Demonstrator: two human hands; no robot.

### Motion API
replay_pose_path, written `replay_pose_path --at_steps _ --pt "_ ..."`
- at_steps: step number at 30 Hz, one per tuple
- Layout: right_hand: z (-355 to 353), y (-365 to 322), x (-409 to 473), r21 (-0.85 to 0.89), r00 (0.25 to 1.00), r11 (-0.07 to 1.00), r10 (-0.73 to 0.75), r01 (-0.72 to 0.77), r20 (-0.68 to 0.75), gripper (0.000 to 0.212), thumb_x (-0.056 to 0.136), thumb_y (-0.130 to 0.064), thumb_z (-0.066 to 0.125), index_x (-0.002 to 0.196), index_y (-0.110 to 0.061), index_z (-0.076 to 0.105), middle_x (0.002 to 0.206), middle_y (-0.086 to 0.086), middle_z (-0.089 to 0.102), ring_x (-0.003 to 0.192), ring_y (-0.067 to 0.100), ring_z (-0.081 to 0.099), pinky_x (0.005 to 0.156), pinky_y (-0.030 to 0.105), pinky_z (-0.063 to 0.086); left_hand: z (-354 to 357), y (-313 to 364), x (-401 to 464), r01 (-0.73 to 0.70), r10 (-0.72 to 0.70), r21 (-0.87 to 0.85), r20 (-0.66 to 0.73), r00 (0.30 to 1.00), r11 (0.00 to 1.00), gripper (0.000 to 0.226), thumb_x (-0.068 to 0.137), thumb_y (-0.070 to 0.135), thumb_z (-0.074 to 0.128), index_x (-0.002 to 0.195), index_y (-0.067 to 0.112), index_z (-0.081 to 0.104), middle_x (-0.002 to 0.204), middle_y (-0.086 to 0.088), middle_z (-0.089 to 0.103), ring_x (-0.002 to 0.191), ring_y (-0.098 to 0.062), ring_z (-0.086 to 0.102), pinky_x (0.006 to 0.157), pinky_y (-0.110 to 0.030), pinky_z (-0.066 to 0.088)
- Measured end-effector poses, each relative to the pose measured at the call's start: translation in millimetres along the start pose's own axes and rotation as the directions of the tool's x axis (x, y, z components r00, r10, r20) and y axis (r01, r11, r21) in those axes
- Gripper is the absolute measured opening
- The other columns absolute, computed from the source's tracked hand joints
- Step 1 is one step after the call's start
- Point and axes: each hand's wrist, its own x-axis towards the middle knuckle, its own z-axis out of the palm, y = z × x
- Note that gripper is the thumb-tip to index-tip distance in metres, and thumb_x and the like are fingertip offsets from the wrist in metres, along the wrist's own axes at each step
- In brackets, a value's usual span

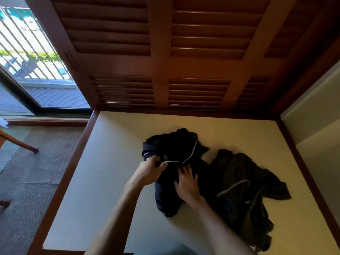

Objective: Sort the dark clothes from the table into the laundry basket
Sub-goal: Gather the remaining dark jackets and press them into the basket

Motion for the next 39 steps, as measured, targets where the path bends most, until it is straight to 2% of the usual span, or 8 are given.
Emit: replay_pose_path --at_steps 10,15,19,23,26,31,35,39 --pt "-34.9 14.4 -37.2 0.316 0.973 0.940 0.184 -0.132 -0.141 0.077 0.085 -0.063 0.062 0.149 -0.028 0.035 0.154 0.007 0.030 0.143 0.030 0.026 0.107 0.053 0.040 30.9 38.2 91.8 0.054 -0.071 0.281 0.052 0.996 0.958 0.108 0.070 0.083 0.062 0.153 0.048 0.001 0.165 -0.018 0.000 0.145 -0.056 0.012 0.110 -0.076 0.017" --pt "-19.5 20.2 -54.2 0.836 0.779 0.054 0.401 -0.546 0.482 0.129 0.063 -0.074 0.078 0.160 -0.029 0.004 0.158 0.009 0.033 0.139 0.034 0.042 0.109 0.050 0.044 45.6 8.8 95.6 0.035 -0.059 0.278 0.076 0.995 0.960 0.102 0.079 0.065 0.068 0.154 0.048 0.001 0.163 -0.017 0.012 0.138 -0.057 0.028 0.107 -0.067 0.033" --pt "-35.8 3.3 -34.8 0.891 0.816 -0.215 0.360 -0.399 0.452 0.094 0.083 -0.053 0.074 0.157 -0.030 0.019 0.135 0.007 0.052 0.114 0.032 0.058 0.091 0.050 0.055 44.7 -1.0 79.4 -0.088 0.075 0.139 0.097 0.992 0.986 0.093 0.085 0.043 0.071 0.158 0.036 0.015 0.149 -0.016 0.040 0.131 -0.046 0.047 0.101 -0.051 0.044" --pt "-43.2 -8.4 -25.4 0.940 0.884 0.080 0.372 -0.333 0.282 0.076 0.097 -0.047 0.059 0.158 -0.028 0.018 0.155 0.002 0.038 0.139 0.028 0.042 0.082 0.011 0.046 47.2 -18.8 55.9 -0.171 0.168 0.011 0.147 0.975 0.985 0.072 0.083 0.031 0.066 0.146 0.041 0.032 0.134 -0.007 0.051 0.128 -0.034 0.050 0.098 -0.043 0.047" --pt "-40.9 4.2 -29.7 0.857 0.892 0.321 0.347 -0.404 0.290 0.074 0.093 -0.061 0.056 0.155 -0.027 0.033 0.152 0.003 0.047 0.137 0.024 0.047 0.107 0.034 0.045 52.0 -17.6 42.2 -0.139 0.116 0.191 0.128 0.985 0.972 0.062 0.092 0.049 0.053 0.147 0.047 0.025 0.157 -0.008 0.031 0.143 -0.042 0.032 0.111 -0.060 0.034" --pt "-93.5 77.0 -54.0 0.502 0.745 0.791 0.560 -0.350 -0.363 0.081 0.082 -0.085 0.038 0.137 -0.026 0.051 0.135 0.011 0.056 0.127 0.034 0.049 0.104 0.053 0.040 59.8 41.7 7.0 -0.218 0.269 0.228 -0.225 0.936 0.949 0.069 0.094 0.073 0.034 0.154 0.052 0.007 0.170 -0.004 -0.004 0.154 -0.035 -0.013 0.121 -0.058 -0.008" --pt "-87.8 148.3 -61.7 0.299 0.841 0.797 0.540 -0.524 0.034 0.121 0.059 -0.096 0.053 0.154 -0.051 -0.006 0.166 0.000 -0.021 0.152 0.041 -0.016 0.112 0.076 0.009 112.4 38.6 2.6 -0.321 0.397 0.633 0.024 0.918 0.705 0.105 0.071 0.092 0.045 0.157 0.047 0.005 0.165 -0.016 -0.023 0.143 -0.052 -0.032 0.113 -0.071 -0.018" --pt "-37.3 169.1 -63.2 0.158 0.874 0.859 0.477 -0.486 0.095 0.141 0.050 -0.094 0.063 0.150 -0.047 -0.025 0.161 0.001 -0.036 0.150 0.041 -0.022 0.111 0.076 0.020 141.9 13.3 20.0 -0.321 0.270 0.736 0.193 0.943 0.596 0.118 0.070 0.080 0.065 0.155 0.048 -0.010 0.161 -0.017 -0.033 0.141 -0.058 -0.030 0.110 -0.079 -0.004"
